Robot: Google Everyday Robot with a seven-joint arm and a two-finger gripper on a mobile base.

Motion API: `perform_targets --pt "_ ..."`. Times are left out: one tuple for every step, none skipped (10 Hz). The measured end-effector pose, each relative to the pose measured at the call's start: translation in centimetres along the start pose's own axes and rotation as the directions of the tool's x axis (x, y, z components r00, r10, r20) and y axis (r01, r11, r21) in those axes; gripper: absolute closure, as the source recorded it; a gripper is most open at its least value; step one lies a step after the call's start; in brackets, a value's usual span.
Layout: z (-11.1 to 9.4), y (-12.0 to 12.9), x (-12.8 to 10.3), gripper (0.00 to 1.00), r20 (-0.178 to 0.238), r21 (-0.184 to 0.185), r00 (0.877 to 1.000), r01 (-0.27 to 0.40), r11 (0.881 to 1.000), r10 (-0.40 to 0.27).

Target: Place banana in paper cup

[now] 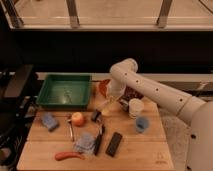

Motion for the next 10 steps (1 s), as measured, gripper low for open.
perform_targets --pt "-1.0 -0.7 0.7 1.00 -0.021 0.017 1.000 0.002 1.000 -0.001" --pt "-2.1 -1.3 1.7 1.00 -0.050 0.034 0.999 -0.003 0.999 0.005" --pt "-3.0 -1.4 2.6 1.00 -0.071 0.045 0.997 -0.013 0.999 0.016" --pt "-3.8 -1.1 3.6 1.00 -0.092 0.052 0.995 -0.031 0.998 0.035" --pt "-4.8 -0.2 5.0 1.00 -0.116 0.057 0.991 -0.059 0.997 0.066" --pt "-5.8 0.9 6.1 1.00 -0.135 0.060 0.986 -0.089 0.994 0.097" --pt "-6.6 2.1 7.1 1.00 -0.153 0.061 0.980 -0.115 0.991 0.123" --pt "-7.5 3.6 8.1 1.00 -0.171 0.059 0.973 -0.146 0.988 0.154" --pt "-8.6 5.4 9.1 1.00 -0.191 0.057 0.963 -0.185 0.981 0.192" --pt "-9.0 6.0 9.3 1.00 -0.198 0.057 0.959 -0.197 0.979 0.205"
